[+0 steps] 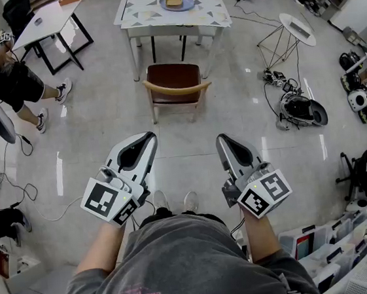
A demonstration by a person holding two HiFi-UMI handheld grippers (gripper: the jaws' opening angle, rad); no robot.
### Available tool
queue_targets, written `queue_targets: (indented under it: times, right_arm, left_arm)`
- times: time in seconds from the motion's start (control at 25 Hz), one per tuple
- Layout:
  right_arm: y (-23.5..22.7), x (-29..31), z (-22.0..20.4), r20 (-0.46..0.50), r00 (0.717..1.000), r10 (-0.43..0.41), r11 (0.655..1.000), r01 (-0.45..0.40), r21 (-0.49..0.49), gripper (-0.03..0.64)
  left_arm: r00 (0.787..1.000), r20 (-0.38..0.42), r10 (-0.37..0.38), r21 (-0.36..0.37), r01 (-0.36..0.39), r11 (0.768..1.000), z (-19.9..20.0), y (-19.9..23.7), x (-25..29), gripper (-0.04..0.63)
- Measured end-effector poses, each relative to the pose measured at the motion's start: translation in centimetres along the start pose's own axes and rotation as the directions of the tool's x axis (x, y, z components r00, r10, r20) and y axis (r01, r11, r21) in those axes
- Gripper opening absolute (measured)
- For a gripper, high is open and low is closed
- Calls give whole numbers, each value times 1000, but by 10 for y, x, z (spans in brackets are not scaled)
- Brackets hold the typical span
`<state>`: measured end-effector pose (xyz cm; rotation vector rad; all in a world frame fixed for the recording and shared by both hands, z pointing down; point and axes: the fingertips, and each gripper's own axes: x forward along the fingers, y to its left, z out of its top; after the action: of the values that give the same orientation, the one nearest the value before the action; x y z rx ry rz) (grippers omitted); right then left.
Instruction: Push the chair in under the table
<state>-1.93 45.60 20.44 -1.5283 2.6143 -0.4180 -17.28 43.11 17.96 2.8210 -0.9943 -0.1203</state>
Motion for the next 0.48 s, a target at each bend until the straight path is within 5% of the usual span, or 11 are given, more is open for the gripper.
queue_targets:
  times: [0.48]
  right_arm:
    - [-3,2,1,-1,1000,9,1000,-9,-10,2]
  left_arm:
    - [1000,-9,-9,2,9,1000,-1,-3,8,17]
